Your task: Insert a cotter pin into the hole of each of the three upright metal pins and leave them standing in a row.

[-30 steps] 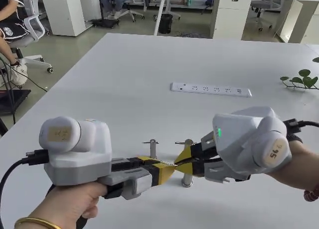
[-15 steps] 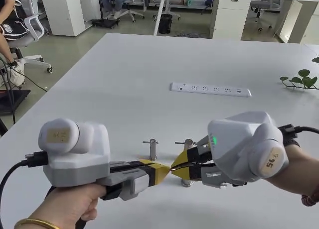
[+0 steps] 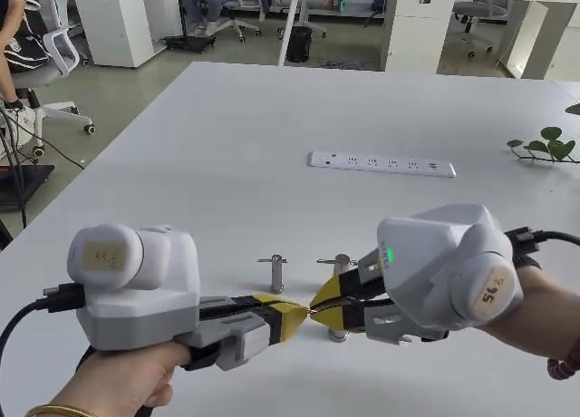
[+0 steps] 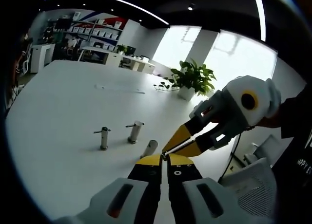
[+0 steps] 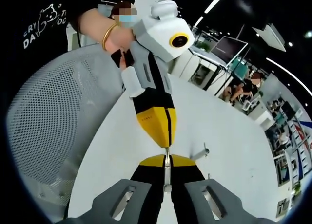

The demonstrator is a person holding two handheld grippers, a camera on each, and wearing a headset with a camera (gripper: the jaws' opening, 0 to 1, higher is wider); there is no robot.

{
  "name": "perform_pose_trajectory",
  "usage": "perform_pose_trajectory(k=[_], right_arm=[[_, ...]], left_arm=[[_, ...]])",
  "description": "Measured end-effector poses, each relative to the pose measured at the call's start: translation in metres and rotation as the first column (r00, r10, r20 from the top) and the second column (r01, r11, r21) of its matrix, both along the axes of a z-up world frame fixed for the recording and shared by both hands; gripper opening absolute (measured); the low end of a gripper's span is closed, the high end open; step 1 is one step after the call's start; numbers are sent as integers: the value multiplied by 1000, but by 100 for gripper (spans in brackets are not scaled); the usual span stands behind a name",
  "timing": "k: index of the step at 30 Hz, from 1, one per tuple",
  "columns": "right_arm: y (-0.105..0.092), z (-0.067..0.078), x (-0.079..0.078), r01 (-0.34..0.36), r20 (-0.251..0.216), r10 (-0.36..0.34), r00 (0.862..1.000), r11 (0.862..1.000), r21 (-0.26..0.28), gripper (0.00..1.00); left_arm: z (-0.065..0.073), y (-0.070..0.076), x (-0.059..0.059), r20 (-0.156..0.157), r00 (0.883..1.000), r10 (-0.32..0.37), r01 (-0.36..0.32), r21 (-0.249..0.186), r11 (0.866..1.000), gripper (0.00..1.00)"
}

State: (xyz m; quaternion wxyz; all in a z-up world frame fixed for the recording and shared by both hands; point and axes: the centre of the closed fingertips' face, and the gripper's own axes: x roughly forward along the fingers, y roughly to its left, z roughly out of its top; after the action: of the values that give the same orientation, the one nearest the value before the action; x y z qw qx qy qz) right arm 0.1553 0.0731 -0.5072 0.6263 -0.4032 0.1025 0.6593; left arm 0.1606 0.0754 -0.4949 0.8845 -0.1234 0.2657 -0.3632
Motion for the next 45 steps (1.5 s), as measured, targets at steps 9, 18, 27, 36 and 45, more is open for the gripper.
perform_pose_trajectory(k=[9, 18, 27, 36, 45], right_arm=[[-6, -5, -2, 136, -228, -123, 966, 990, 44, 3], [-11, -6, -10, 249, -497, -181, 849, 966, 73, 9], [-18, -10, -18, 285, -634, -167, 755, 954, 88, 12], [-22, -12, -35, 245, -673, -123, 729, 965, 89, 11], [-20, -10, -47, 203, -681, -82, 728, 974, 100, 3]], left_arm=[[0, 0, -5, 44, 999, -33, 31, 42, 999, 0], [-3, 1, -15, 74, 993, -97, 92, 76, 993, 0], [1, -7, -28, 114, 976, -187, 181, 57, 982, 0], [6, -17, -38, 156, 955, -252, 249, 42, 968, 0], [10, -21, -46, 181, 942, -282, 283, 21, 959, 0]])
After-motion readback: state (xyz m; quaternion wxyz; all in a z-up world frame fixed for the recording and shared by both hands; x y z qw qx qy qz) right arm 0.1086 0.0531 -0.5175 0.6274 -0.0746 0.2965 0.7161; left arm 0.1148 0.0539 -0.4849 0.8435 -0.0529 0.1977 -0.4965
